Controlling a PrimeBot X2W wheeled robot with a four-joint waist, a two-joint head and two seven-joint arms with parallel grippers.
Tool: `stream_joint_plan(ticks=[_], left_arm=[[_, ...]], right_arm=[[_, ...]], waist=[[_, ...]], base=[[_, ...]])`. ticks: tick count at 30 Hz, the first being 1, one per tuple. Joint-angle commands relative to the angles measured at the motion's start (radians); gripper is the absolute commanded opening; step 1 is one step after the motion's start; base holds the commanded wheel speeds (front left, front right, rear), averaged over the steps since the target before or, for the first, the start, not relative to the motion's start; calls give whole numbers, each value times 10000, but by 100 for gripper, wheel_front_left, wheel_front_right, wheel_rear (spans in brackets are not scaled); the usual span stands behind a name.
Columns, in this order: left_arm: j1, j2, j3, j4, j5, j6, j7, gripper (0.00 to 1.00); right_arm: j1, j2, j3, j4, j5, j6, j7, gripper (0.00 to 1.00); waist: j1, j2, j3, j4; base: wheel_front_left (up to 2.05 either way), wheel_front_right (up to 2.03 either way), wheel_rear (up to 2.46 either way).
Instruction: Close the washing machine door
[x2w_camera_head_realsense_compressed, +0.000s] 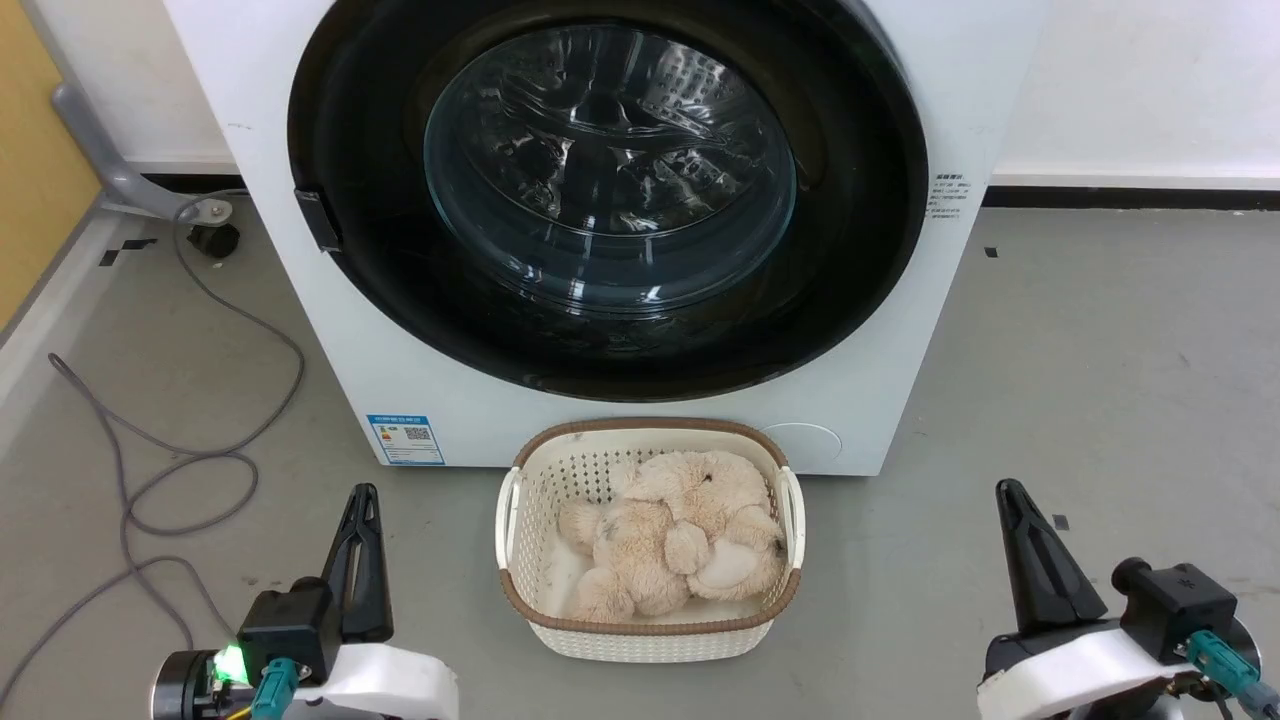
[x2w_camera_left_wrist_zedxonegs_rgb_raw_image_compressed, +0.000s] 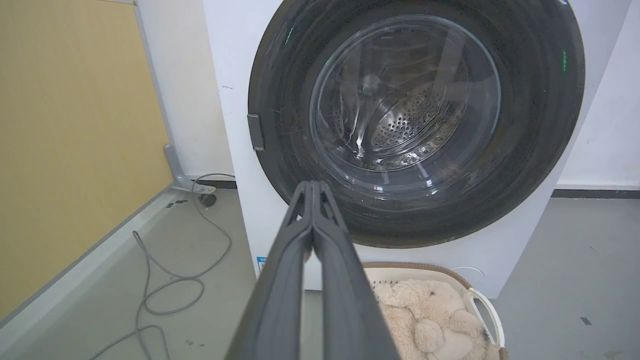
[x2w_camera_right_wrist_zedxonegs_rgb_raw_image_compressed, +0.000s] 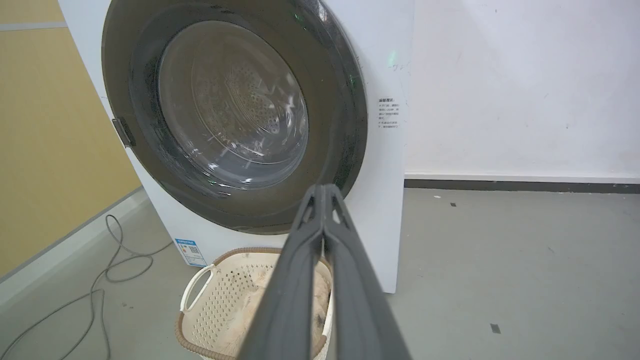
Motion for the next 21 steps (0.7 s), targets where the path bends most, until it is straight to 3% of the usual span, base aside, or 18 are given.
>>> stream_joint_plan(ticks=[1,21], left_arm=[[-12,4,19,-51,75,-26,52,0],[-22,6,57,-148,152,-190,461,0]], right_arm=[[56,10,-4,-78,-74,-2,58,0],[102,18,-6,-334,-358,-3,469,0]], waist=[[1,0,-1,0],[1,0,-20,0]], base=[[0,0,0],[0,0,0]])
